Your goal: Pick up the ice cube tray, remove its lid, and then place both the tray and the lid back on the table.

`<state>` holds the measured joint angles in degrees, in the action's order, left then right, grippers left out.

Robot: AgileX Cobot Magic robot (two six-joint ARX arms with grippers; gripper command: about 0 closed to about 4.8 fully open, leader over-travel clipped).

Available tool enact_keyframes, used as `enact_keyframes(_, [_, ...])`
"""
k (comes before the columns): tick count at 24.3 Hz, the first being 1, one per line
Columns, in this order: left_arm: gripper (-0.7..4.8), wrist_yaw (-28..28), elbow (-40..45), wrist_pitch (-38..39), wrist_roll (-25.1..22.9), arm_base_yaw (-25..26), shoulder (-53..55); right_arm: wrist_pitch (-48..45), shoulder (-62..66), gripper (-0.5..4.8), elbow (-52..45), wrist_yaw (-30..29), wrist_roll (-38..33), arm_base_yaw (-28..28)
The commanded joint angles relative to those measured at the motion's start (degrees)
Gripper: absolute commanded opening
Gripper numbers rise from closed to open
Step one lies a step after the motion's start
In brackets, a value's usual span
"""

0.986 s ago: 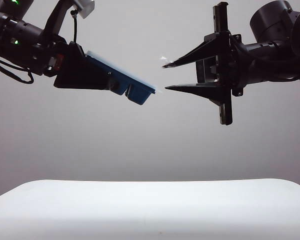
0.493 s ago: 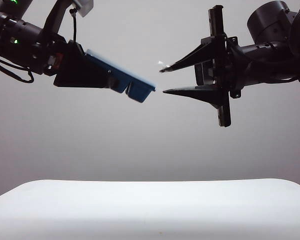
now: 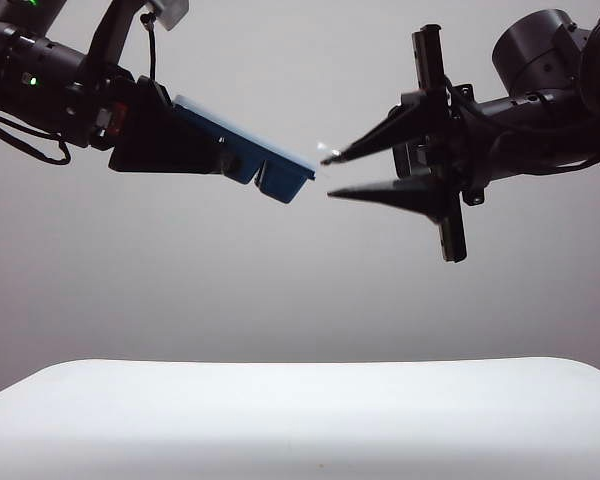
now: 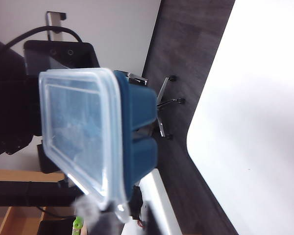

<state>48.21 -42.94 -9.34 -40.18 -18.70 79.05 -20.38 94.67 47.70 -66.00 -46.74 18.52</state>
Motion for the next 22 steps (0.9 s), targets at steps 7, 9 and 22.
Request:
enact_keyframes(7, [2.1, 1.05, -0.22, -1.01, 0.15, -0.04, -0.15, -0.9, -0.24, 0.66, 0.24, -0.11, -1.27, 0.5])
enact_keyframes(9, [2.1, 1.14, -0.22, -0.83, 0.15, -0.04, -0.15, -1.05, -0.24, 0.27, 0.28, -0.11, -1.36, 0.52])
enact_keyframes(22, [2.1, 0.55, -0.22, 1.11, 0.13, -0.09, 0.59, -8.13, -0.24, -0.06, 0.28, -0.52, -6.25, 0.68])
